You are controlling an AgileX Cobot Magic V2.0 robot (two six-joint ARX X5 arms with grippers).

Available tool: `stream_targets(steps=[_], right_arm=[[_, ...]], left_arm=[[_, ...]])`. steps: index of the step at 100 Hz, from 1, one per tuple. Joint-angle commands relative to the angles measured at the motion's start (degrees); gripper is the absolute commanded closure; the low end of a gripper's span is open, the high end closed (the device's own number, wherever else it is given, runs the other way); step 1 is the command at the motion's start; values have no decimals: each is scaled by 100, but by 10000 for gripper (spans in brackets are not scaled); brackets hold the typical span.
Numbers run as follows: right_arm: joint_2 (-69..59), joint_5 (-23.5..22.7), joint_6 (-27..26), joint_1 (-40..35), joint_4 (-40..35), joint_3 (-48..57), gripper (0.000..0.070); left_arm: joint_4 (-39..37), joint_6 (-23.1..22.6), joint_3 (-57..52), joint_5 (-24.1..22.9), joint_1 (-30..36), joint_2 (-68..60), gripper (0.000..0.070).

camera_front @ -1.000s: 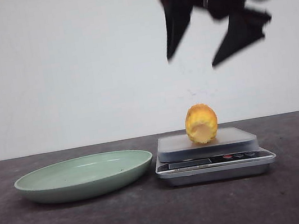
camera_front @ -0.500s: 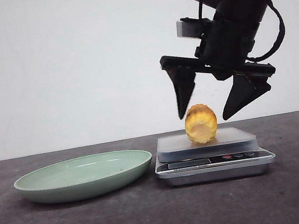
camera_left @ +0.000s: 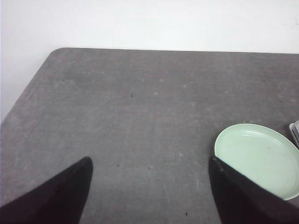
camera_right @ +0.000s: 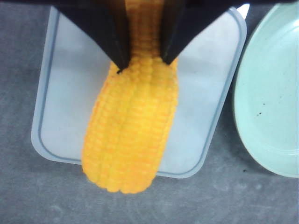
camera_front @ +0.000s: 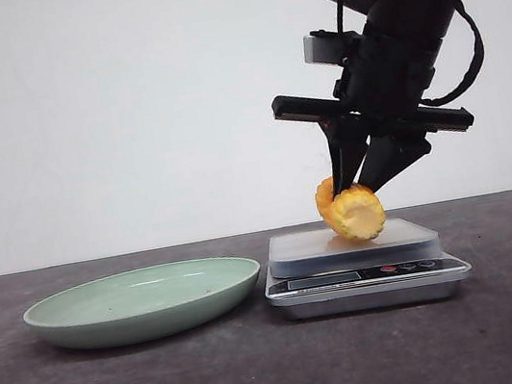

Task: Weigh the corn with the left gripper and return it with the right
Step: 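Lower the right gripper onto the corn on the scale and close, then lift the corn with the right gripper and carry it over the plate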

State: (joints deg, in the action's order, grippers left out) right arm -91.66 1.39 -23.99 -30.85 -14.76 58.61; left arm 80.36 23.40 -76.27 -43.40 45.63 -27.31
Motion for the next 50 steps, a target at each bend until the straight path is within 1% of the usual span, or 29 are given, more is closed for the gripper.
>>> stream_targets(steps=[1,10,24,27,36,50], right_arm=[[219,39,140,-66,68,151,700],[555,31,216,-146,83,258,700],[859,-297,221,-374,48,675,700],[859,-310,223,-463,28,802,700],[813,-229,256,-769,9,1152,700],[361,129,133,-1276,79,1663,700]], left_arm=[[-66,26,-59,-28,50,-22,224],[-68,28,-59,-28,50,-22,224],[-70,31,-59,-31,50,-22,224],[-70,33,-59,-31,50,-22,224],[-70,59,-59,-28,50,-22,224],[-81,140,-59,-31,50,-22,224]])
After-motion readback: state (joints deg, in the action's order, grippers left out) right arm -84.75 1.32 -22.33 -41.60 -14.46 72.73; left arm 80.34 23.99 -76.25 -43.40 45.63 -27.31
